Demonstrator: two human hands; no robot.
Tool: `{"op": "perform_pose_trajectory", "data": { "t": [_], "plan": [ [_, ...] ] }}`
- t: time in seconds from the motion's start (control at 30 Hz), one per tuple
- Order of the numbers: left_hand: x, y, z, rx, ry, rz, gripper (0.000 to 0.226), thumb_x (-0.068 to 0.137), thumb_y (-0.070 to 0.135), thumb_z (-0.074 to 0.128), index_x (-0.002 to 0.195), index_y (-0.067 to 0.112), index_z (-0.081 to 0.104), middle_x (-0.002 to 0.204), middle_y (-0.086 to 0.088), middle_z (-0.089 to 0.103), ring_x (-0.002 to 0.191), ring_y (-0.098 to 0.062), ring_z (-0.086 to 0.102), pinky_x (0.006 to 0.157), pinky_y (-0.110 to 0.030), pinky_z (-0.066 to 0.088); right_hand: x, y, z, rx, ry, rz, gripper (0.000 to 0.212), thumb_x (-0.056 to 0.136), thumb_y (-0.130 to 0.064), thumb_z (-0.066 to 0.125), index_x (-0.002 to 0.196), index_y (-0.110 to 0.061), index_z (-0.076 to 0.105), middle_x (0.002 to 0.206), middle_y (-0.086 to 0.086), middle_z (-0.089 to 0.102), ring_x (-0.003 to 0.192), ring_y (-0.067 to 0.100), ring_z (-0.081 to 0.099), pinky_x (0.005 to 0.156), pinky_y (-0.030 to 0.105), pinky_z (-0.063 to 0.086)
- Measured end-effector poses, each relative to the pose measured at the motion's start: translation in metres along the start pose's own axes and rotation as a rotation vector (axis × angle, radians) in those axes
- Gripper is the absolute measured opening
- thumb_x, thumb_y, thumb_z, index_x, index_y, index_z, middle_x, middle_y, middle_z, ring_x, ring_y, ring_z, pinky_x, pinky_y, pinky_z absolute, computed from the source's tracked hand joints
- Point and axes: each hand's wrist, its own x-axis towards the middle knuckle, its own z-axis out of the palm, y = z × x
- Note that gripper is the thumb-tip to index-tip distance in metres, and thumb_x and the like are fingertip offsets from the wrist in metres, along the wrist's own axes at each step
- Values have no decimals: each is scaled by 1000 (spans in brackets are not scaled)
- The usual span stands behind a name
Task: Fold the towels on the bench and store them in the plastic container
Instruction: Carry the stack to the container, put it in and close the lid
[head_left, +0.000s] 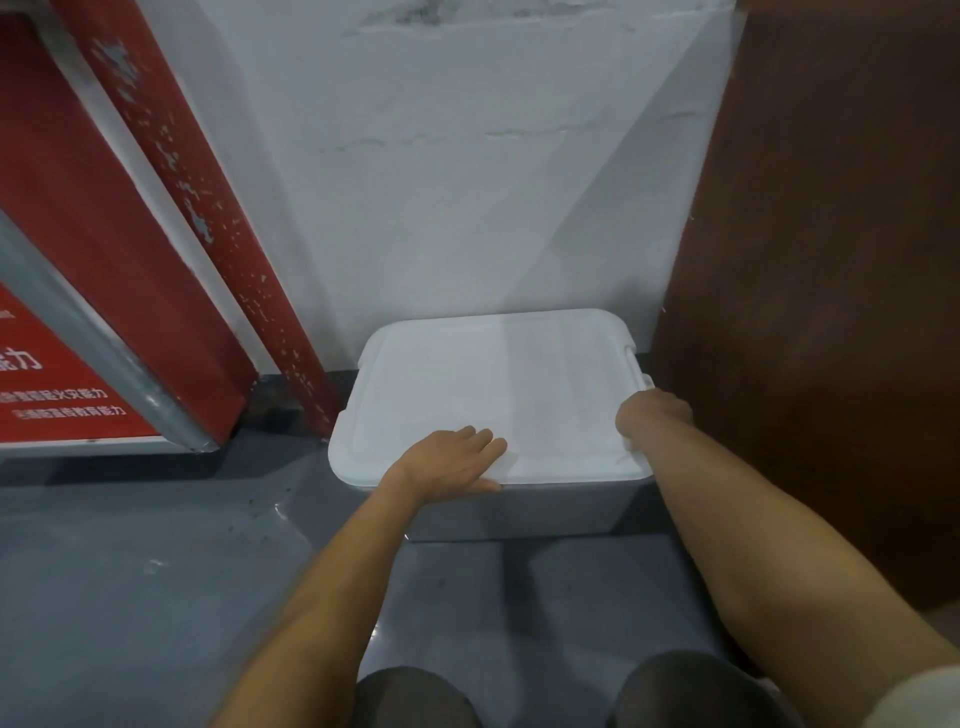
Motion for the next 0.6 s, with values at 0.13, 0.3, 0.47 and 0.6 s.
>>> {"op": "perform_pose_trajectory", "data": {
  "t": [0.13,0.3,0.47,0.6],
  "plan": [
    [1,-1,2,-45,22,19,50,106,59,30,120,13,46,104,-6,55,80,-24,50,65,-44,54,4,-7,1,-51,15,5,49,94,-16,60,142,-9,50,130,12,60,118,30,60,95,38,56],
    [7,8,5,-28,191,147,35,106,48,34,107,14,45,90,-5,54,71,-25,47,50,-40,51,12,-16,11,-24,89,15,41,96,-13,55,135,-3,55,131,16,58,118,38,59,97,50,54],
    [20,6,3,-53,172,101,57,94,62,52,128,16,49,107,-1,57,88,-23,50,69,-38,48,30,-23,23,41,209,-101,71,103,-32,45,161,-11,9,163,27,12,145,52,26,113,62,33],
    [23,12,6,-63,86,164,55,87,46,65,129,14,48,112,-2,53,89,-23,49,63,-40,52,45,-27,36,-27,186,-406,61,107,-49,19,162,-29,2,170,8,-6,155,39,-1,123,60,7]
  ]
}}
